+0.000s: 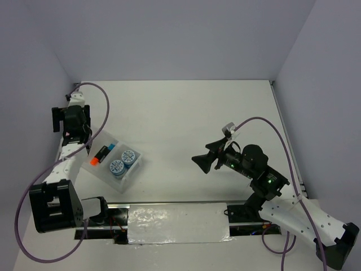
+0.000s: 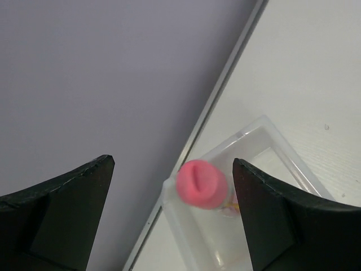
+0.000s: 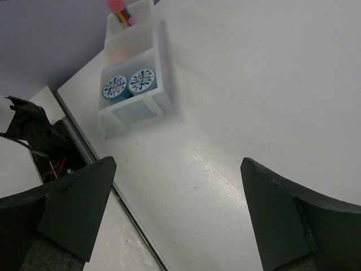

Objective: Sort the stationery into containers
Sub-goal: Reset both arms

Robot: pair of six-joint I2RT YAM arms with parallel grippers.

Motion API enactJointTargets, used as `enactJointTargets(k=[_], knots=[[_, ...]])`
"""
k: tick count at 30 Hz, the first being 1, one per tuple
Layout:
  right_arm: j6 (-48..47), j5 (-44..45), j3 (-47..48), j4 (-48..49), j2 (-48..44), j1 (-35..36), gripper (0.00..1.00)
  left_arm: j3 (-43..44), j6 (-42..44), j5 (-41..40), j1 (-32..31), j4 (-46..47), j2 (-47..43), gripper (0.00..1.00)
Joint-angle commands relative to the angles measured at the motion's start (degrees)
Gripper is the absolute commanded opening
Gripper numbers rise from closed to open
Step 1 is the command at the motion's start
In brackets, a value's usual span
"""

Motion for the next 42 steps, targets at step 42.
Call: enactJointTargets(k=[42], knots=[[-1.7, 32.6, 64.2, -67.7, -12.7, 0.5, 1.0, 23.4, -41.9, 11.1, -19.4, -74.2, -58.2, 0.99]])
